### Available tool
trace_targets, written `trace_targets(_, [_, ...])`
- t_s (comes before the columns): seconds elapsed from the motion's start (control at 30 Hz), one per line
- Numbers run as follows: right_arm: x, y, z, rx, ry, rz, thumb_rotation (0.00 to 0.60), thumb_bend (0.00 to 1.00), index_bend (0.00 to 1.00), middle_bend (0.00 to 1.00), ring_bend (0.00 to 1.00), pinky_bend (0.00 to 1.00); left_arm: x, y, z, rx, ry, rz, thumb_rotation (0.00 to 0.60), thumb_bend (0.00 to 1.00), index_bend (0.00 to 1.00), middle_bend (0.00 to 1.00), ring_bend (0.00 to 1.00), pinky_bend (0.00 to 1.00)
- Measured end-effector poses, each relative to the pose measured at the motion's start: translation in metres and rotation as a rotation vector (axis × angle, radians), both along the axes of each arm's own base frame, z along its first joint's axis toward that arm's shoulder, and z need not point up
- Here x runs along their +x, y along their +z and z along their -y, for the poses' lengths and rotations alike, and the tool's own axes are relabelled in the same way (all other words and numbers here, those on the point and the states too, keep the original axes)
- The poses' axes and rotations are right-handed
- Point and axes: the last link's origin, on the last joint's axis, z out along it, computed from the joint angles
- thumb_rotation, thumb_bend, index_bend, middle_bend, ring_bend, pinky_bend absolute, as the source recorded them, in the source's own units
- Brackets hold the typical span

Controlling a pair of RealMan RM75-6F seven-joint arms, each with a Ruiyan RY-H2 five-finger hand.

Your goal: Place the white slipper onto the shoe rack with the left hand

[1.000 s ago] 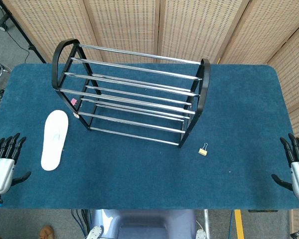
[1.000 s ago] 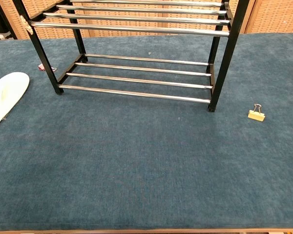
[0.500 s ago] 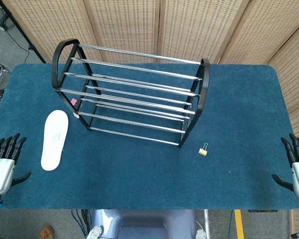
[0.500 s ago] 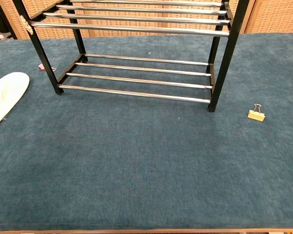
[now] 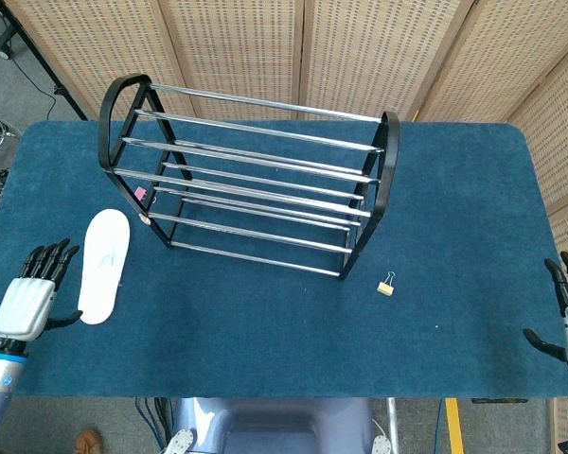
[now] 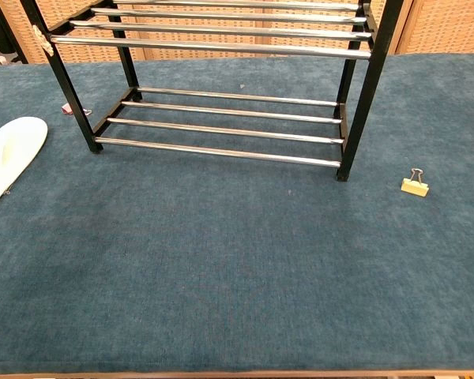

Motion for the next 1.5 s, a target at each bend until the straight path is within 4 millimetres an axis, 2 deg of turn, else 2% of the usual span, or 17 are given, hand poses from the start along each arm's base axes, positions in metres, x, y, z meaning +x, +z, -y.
trace_targets(0.27, [-0.004,0.002,0.002,-0.002,-0.016,0.011,0.600,0.00,0.00,0.00,0.00,0.00,-0.005,-0.022,-0.047,-0.002,0.073,0.009,0.600,0.02,0.05,0.00,0.00,0.04])
trace_targets(0.63, [-0.010,0.007,0.004,-0.017,-0.040,0.023,0.600,0.00,0.00,0.00,0.00,0.00,-0.019,-0.038,-0.090,0.013,0.085,-0.023,0.600,0.02,0.12,0.00,0.00,0.09])
trace_targets(0.87, [-0.008,0.004,0.004,0.006,-0.037,0.035,0.600,0.00,0.00,0.00,0.00,0.00,-0.024,-0.054,-0.101,0.004,0.090,0.002,0.600,0.02,0.16,0.00,0.00,0.16])
trace_targets(1.2, [-0.010,0.005,0.004,0.002,-0.045,0.036,0.600,0.00,0.00,0.00,0.00,0.00,-0.022,-0.069,-0.120,-0.010,0.087,-0.026,0.600,0.04,0.17,0.00,0.01,0.18])
trace_targets(1.23, [-0.010,0.005,0.004,0.002,-0.046,0.037,0.600,0.00,0.00,0.00,0.00,0.00,-0.021,-0.072,-0.122,-0.014,0.088,-0.027,0.600,0.06,0.18,0.01,0.02,0.19])
trace_targets(1.37, [-0.011,0.006,0.004,0.002,-0.052,0.040,0.600,0.00,0.00,0.00,0.00,0.00,-0.018,-0.076,-0.127,-0.012,0.087,-0.038,0.600,0.24,0.20,0.07,0.08,0.26])
trace_targets(1.5, [-0.013,0.007,0.004,0.001,-0.058,0.047,0.600,0.00,0.00,0.00,0.00,0.00,-0.018,-0.078,-0.130,0.001,0.087,-0.064,0.600,0.26,0.22,0.12,0.11,0.28])
